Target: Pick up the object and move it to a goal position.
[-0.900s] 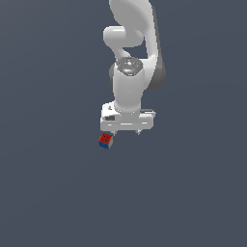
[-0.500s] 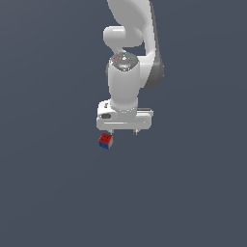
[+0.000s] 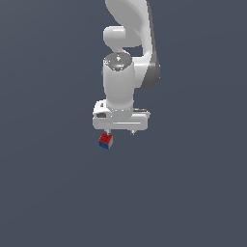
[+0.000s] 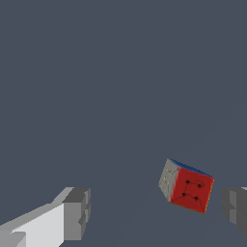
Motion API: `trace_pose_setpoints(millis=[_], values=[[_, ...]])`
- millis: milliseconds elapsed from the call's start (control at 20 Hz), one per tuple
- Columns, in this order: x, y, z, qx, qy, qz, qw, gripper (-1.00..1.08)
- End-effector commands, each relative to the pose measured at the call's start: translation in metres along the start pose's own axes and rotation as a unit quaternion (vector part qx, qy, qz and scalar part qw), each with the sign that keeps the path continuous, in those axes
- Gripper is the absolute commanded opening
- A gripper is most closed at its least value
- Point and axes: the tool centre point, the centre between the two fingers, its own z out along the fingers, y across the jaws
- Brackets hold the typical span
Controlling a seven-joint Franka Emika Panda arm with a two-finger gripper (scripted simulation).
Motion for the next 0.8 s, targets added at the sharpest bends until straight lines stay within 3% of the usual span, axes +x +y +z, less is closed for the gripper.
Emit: trace_pose_setpoints(millis=[0, 450, 750], values=[[-0.004, 0.009, 0.011, 0.000, -0.004, 0.018, 0.9998, 1.00], [-0.039, 0.066, 0.074, -0.005, -0.026, 0.134, 0.9906, 1.00], [-0.052, 0.082, 0.092, -0.008, -0.033, 0.168, 0.9851, 1.00]])
